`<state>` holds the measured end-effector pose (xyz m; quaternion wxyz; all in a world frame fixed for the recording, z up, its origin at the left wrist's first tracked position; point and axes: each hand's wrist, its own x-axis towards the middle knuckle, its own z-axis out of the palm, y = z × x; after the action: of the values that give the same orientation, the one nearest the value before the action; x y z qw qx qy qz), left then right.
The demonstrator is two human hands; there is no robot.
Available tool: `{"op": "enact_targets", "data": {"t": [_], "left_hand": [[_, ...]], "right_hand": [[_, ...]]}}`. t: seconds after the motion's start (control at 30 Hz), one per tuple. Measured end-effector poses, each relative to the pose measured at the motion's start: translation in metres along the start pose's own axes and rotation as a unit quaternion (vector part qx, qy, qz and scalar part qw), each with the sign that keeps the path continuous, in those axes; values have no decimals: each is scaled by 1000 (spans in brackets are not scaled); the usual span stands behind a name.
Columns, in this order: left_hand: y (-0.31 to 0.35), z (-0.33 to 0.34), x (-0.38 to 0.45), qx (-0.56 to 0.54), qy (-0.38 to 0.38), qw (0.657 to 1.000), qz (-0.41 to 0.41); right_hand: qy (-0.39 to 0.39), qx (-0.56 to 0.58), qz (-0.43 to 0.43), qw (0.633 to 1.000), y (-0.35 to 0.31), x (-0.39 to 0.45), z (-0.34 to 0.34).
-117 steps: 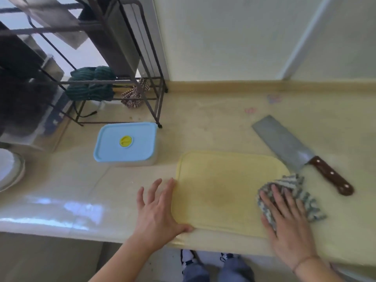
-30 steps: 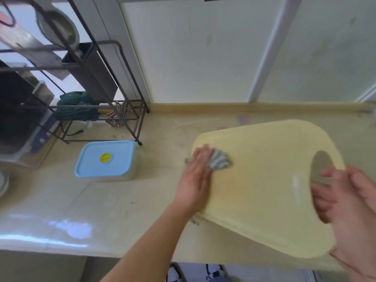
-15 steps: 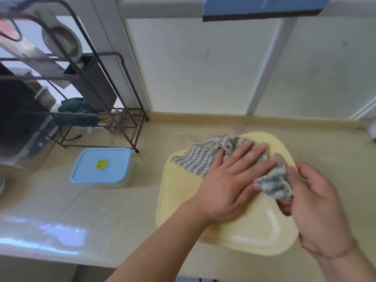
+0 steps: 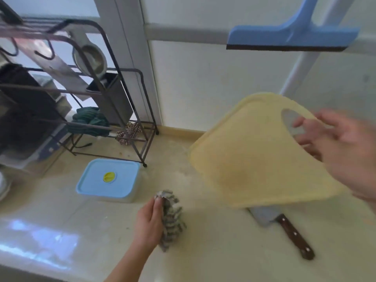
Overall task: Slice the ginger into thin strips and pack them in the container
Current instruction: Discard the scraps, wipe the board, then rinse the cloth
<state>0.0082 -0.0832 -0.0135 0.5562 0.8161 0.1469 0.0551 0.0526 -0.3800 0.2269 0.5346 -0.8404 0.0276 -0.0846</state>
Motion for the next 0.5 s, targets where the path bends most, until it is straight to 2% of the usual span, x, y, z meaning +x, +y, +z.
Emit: {"op": "enact_targets", "data": {"t": [0.07, 0.13, 0.2, 0.3, 0.4, 0.5], "left_hand": [[-3, -5, -3, -60, 49, 996, -51], [-2, -13, -6, -132, 67, 983, -112], [-4, -22, -9, -183, 57, 969, -159], [-7, -33, -14, -238, 28, 951, -195], [-9, -44, -18, -247, -5, 950, -192], [-11, -52, -21, -237, -6, 950, -206]], "right_hand": [[-39, -107, -92, 989, -12, 51, 28], [-82, -176, -146, 970, -30, 92, 66], [-115, -242, -157, 951, -44, 128, 104], [-154, -272, -147, 939, -47, 176, 152], [-149, -305, -149, 929, -44, 207, 183], [-122, -350, -174, 912, -44, 228, 199]]}}
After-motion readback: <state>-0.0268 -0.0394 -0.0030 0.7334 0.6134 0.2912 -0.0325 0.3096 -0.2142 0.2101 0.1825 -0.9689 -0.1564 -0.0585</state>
